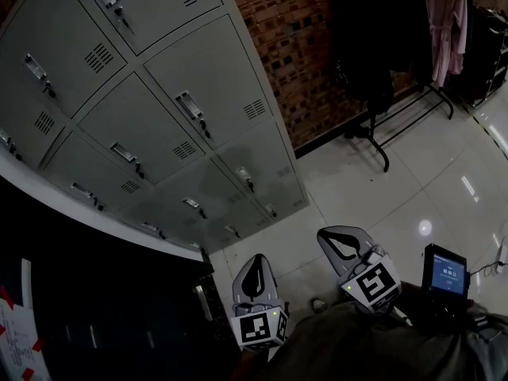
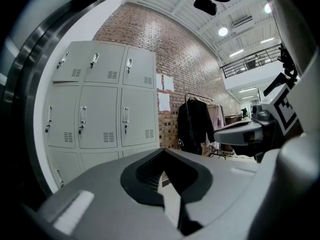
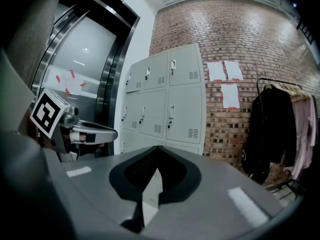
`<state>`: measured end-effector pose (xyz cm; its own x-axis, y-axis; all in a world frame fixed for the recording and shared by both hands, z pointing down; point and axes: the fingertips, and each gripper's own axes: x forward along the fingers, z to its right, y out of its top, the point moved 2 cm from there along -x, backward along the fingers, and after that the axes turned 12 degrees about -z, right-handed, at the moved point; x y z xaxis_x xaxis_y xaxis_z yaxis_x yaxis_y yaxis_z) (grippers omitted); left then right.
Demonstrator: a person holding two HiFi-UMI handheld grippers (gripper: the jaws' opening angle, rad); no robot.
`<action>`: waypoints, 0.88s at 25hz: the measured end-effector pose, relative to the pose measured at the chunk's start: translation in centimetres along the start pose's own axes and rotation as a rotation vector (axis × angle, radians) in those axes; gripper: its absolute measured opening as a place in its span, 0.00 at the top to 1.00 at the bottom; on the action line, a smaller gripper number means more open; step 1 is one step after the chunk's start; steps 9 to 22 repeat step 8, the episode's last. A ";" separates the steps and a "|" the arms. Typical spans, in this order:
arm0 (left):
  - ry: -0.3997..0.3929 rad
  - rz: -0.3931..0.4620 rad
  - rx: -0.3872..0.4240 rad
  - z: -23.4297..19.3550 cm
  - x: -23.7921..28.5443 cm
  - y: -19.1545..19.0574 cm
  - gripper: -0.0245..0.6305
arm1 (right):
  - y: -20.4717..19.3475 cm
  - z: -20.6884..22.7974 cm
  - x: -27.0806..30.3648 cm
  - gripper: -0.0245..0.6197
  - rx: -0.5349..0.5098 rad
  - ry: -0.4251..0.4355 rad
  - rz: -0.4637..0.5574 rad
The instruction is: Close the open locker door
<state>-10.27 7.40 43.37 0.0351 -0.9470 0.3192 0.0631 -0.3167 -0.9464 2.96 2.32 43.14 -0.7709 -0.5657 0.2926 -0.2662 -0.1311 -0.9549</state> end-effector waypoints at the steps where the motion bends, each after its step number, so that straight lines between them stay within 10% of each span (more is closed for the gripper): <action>1: 0.000 0.000 0.000 0.1 0.0 0.0 0.96 | 0.0 0.0 -0.1 0.95 0.000 0.000 0.001; 22: 0.009 -0.005 -0.017 0.4 -0.4 -0.3 0.96 | -0.1 -0.1 -0.4 0.95 -0.006 0.005 -0.002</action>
